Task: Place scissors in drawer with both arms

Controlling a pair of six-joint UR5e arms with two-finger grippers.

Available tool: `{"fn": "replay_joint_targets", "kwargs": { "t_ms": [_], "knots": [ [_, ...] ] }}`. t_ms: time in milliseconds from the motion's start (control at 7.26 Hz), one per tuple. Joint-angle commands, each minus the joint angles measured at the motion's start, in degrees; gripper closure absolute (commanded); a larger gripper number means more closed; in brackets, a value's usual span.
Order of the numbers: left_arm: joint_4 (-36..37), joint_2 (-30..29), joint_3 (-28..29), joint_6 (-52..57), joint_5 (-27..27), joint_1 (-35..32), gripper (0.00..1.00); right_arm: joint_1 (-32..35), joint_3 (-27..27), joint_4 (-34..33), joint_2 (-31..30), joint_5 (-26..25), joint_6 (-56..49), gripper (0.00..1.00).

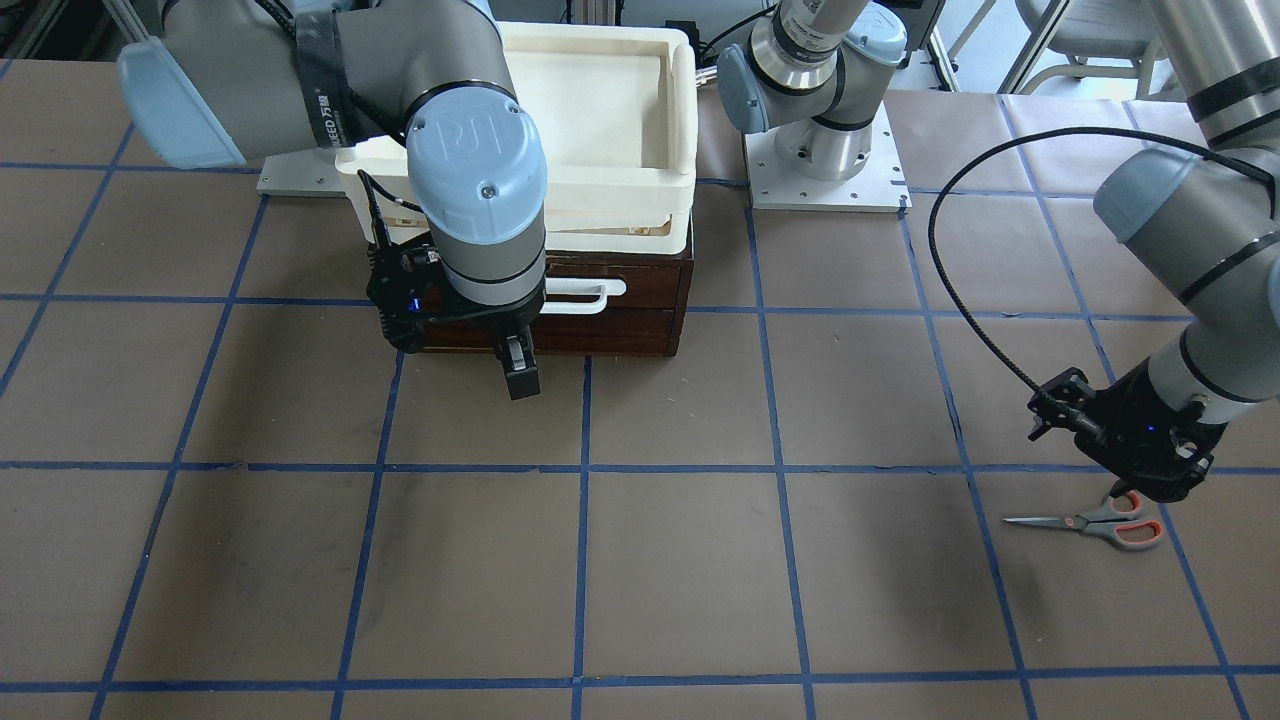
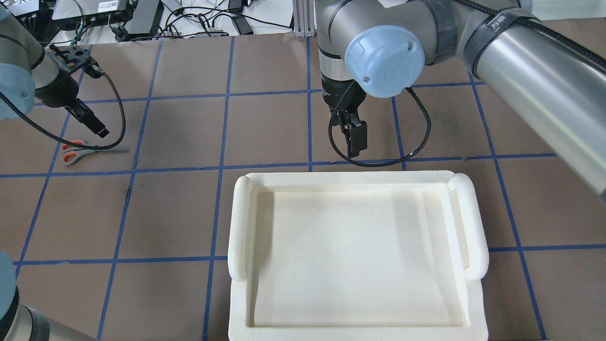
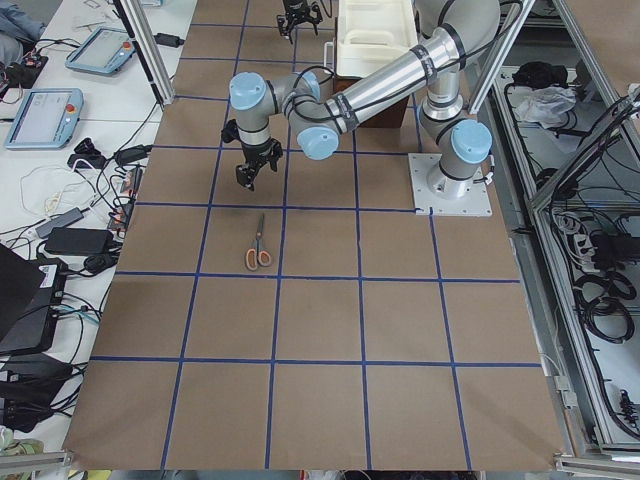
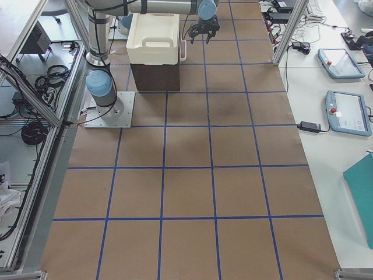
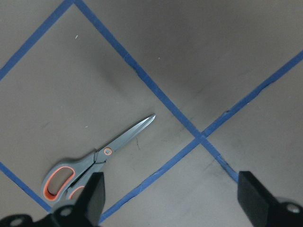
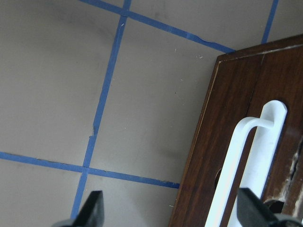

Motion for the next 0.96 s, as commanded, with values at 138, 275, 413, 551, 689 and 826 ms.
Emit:
{"fn": "replay_joint_targets", "kwargs": {
  "t_ms": [138, 275, 413, 551, 689, 826],
  "knots": [
    [8.13, -5.94, 0.16, 32.54, -2.86, 3.39, 0.00, 0.25, 0.17, 0.96, 2.61, 2.74, 4.88, 0.00],
    [11.01, -8.13, 0.85, 40.13, -2.95, 4.87, 0.00, 0.34, 0.43, 0.87, 3.84, 2.74, 6.21, 0.00],
    [11.22, -10.33, 2.34, 44.12, -3.04, 5.41, 0.00, 0.43, 0.52, 0.96, 4.11, 2.83, 6.22, 0.00],
    [11.31, -12.09, 3.66, 47.99, -3.22, 6.11, 0.00, 0.43, 1.22, 1.13, 4.12, 3.26, 6.22, 0.00],
    [11.39, -13.41, 3.85, 51.08, -3.04, 6.55, 0.00, 0.43, 2.10, 1.39, 4.12, 3.35, 6.74, 0.00],
    [11.39, -14.21, 3.85, 51.72, -3.04, 6.64, 0.00, 0.43, 2.80, 1.48, 4.20, 3.27, 7.10, 0.00]
  ]
}}
